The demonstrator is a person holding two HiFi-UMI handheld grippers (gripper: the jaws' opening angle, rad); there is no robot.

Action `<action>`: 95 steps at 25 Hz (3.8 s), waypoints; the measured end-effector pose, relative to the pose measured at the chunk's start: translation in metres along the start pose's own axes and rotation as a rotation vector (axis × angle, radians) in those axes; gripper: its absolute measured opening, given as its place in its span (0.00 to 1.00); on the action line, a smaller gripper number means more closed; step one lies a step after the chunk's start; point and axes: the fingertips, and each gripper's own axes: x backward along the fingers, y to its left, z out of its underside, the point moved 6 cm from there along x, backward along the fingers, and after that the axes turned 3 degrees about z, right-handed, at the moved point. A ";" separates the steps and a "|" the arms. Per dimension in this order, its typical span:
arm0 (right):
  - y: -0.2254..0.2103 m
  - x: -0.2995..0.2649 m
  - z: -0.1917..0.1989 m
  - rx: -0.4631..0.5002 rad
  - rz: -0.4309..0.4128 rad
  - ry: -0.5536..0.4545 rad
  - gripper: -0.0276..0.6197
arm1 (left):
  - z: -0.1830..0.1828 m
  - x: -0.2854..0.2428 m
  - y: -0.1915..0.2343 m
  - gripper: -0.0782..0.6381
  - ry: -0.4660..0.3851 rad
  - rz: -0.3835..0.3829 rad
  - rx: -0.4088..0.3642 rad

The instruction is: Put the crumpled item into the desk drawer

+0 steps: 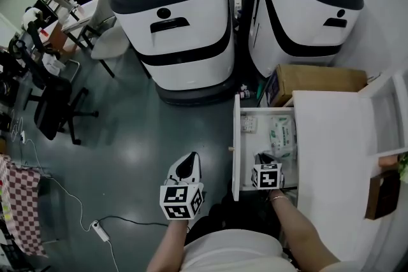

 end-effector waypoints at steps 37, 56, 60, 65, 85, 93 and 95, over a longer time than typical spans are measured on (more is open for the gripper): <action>0.001 -0.055 0.037 0.122 -0.026 0.243 0.18 | 0.016 0.008 0.012 0.10 0.042 -0.064 0.021; -0.005 0.024 -0.017 -0.056 -0.002 -0.094 0.18 | 0.003 -0.001 -0.001 0.10 -0.006 0.018 -0.007; -0.010 0.048 -0.031 -0.090 0.004 -0.181 0.18 | 0.002 -0.002 -0.006 0.10 -0.019 0.032 -0.013; -0.011 0.083 -0.049 -0.141 -0.004 -0.303 0.18 | -0.003 -0.002 -0.010 0.10 -0.038 0.057 -0.019; -0.010 0.198 -0.074 -0.166 -0.044 -0.639 0.08 | -0.027 0.000 -0.031 0.10 -0.105 0.143 -0.069; -0.011 0.226 -0.070 -0.178 -0.038 -0.692 0.05 | -0.028 0.008 -0.034 0.10 -0.117 0.156 -0.080; -0.010 0.229 -0.069 -0.180 -0.042 -0.700 0.05 | -0.029 0.010 -0.034 0.10 -0.121 0.154 -0.085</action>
